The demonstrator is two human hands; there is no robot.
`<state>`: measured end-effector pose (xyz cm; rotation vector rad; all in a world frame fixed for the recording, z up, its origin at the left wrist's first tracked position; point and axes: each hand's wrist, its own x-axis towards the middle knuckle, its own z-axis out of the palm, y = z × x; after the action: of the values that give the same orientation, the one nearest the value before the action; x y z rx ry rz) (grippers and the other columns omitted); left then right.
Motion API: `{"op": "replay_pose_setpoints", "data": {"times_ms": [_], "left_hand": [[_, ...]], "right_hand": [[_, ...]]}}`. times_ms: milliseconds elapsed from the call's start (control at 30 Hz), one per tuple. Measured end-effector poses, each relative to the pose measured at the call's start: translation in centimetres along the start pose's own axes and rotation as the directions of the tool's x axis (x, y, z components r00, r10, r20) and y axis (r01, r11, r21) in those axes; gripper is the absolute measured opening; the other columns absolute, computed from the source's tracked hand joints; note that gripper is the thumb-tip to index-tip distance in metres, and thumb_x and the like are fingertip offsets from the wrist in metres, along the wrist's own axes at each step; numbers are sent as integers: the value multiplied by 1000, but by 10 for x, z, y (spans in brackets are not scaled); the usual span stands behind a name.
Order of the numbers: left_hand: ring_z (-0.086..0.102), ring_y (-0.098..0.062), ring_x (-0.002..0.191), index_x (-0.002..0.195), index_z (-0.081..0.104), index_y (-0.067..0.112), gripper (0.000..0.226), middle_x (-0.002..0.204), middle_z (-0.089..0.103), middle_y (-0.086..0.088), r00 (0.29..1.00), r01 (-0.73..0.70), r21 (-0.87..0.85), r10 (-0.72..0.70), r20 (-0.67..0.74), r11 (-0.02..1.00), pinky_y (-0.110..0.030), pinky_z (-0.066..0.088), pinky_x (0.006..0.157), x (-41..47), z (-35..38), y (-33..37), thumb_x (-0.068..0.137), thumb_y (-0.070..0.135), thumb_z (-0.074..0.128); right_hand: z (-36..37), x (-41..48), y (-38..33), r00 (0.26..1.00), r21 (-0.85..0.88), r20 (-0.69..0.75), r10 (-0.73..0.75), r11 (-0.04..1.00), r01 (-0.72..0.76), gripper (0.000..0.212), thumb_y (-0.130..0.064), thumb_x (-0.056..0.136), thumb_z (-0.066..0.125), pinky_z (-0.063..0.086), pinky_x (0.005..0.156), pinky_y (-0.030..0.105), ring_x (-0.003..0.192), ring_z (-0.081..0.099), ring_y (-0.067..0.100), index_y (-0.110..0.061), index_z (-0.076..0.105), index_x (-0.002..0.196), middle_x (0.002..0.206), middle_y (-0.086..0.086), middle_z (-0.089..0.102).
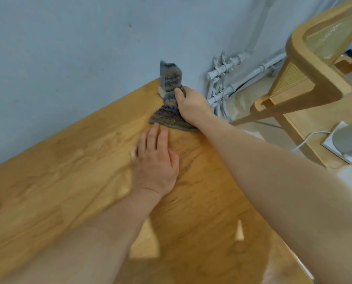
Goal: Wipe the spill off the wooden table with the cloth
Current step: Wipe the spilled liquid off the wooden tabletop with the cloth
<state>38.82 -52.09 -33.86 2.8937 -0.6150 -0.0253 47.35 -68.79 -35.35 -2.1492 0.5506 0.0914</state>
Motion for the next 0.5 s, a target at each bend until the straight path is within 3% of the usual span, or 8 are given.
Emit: {"op": "replay_pose_setpoints", "data": {"times_ms": [200,300,500], "left_hand": [[29,-23,136,136,43,19,48,148,37,-3,999,-1,-44,-1,-43,999,-48,25,107,-2,0,1,89,27,39],[30,-25,136,134,45,19,44,148,38,-4,998,-13,-38,11,-59,999,-50,26,106,-4,-1,2,91,26,39],[33,-32,131,123,47,13,35,145,39,-13,998,-63,4,63,-31,998,-51,31,102,-9,-6,6,94,25,33]], "right_hand": [[-10,-68,24,997,-56,-44,65,996,-68,42,-45,104,29,35,70,35,80,49,26,-21,41,71,73,-3,46],[-15,-106,41,995,-57,-84,51,997,-56,42,-46,103,30,38,70,37,80,51,26,-19,44,74,73,-2,49],[-29,-193,72,983,-161,-166,77,981,-104,47,-47,104,28,33,62,34,64,47,24,-19,36,66,65,1,45]]}}
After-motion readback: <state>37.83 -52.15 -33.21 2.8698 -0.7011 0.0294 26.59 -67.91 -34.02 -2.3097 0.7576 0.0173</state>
